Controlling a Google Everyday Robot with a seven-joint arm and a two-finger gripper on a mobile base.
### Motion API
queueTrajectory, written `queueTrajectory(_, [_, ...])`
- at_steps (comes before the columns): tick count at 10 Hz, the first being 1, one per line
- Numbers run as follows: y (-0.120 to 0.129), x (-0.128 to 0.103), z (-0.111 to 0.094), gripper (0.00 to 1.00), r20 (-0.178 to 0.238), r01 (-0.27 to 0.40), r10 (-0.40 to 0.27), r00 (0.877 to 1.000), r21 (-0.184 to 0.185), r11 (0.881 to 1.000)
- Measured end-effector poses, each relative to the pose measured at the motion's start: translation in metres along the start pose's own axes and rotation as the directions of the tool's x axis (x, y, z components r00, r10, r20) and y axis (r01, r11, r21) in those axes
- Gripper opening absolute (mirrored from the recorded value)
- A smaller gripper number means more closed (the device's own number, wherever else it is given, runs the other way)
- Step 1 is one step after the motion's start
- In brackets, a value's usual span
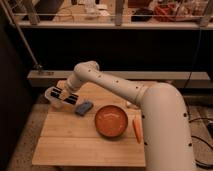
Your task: Place the eraser in the ceramic cup
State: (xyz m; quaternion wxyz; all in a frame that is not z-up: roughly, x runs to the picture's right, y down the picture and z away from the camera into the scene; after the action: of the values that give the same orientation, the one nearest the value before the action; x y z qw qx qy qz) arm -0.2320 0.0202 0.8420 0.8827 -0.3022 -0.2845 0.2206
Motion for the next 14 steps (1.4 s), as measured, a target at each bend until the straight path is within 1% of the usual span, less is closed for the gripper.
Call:
queueTrajectory(8, [-0.0064, -0.0012, 0.0001, 0.03, -0.010, -0.006, 0.007, 1.000, 0.019, 1.000])
queueTrajectory(9, [-0.0071, -0.0015, 0.0003, 0.05, -0.011, -0.007, 0.007, 1.000, 0.020, 1.000])
queueTrajectory(10, [-0.0077, -0.0018, 0.0005, 0.11, -0.013, -0.007, 0.008, 1.000, 0.022, 1.000])
queueTrajectory(11, [-0.0084, -0.0020, 0.0004, 0.14, -0.015, -0.009, 0.009, 1.000, 0.025, 1.000])
queueTrajectory(12, [-0.0092, -0.0025, 0.0005, 0.16, -0.017, -0.010, 0.010, 1.000, 0.027, 1.000])
queueTrajectory(13, [-0.0097, -0.0033, 0.0006, 0.21, -0.018, -0.011, 0.011, 1.000, 0.029, 1.000])
queueTrajectory(14, [-0.0101, -0.0036, 0.0011, 0.25, -0.019, -0.012, 0.012, 1.000, 0.030, 0.999])
